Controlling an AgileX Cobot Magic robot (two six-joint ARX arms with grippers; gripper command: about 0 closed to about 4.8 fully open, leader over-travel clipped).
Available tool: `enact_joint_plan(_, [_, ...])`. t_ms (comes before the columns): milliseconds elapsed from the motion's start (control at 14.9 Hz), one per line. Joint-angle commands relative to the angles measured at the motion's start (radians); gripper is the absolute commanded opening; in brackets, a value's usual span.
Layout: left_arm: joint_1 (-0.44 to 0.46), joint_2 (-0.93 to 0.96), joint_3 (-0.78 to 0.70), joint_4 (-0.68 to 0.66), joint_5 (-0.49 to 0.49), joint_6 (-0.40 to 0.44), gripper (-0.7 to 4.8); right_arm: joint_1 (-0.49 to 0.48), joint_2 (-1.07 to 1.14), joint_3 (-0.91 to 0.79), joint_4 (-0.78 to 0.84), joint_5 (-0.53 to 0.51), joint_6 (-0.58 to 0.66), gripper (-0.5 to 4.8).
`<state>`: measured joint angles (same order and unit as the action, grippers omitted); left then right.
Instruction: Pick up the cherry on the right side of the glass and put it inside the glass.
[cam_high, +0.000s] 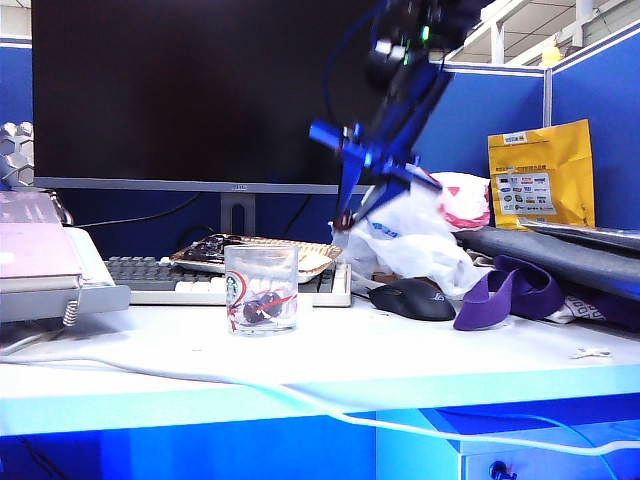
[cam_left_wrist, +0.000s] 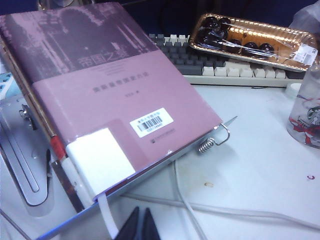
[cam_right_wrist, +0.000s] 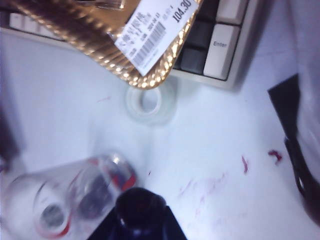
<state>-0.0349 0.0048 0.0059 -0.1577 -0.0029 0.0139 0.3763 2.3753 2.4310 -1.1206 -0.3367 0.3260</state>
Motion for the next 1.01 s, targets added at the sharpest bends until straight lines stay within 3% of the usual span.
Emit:
enact_joint_plan(67, [0.001,-0.003,0.0,-0.012,0.004,0.004,-0.05,0.004,-0.007,0.097,-0.087,-0.081,-0.016,1.15])
enact_joint_plan(336, [0.001,-0.003,0.0,-0.012,0.004,0.004,-0.05,0.018,-0.007,0.134,-0.133,-0.184,-0.024,1.15])
enact_joint_plan(604, [0.001,-0.003,0.0,-0.012,0.004,0.004,-0.05,0.069,-0.006,0.133,-0.161,-0.209,-0.05,1.15])
enact_joint_plan(940, [0.001,-0.003,0.0,-0.012,0.004,0.004,-0.05,0.149,-0.006,0.133,-0.178,-0.185,-0.084,1.16])
enact_joint_plan(1007, [0.001,-0.003,0.0,-0.012,0.004,0.004,-0.05,0.173,-0.005,0.133,-0.177,-0.137,-0.093,1.16])
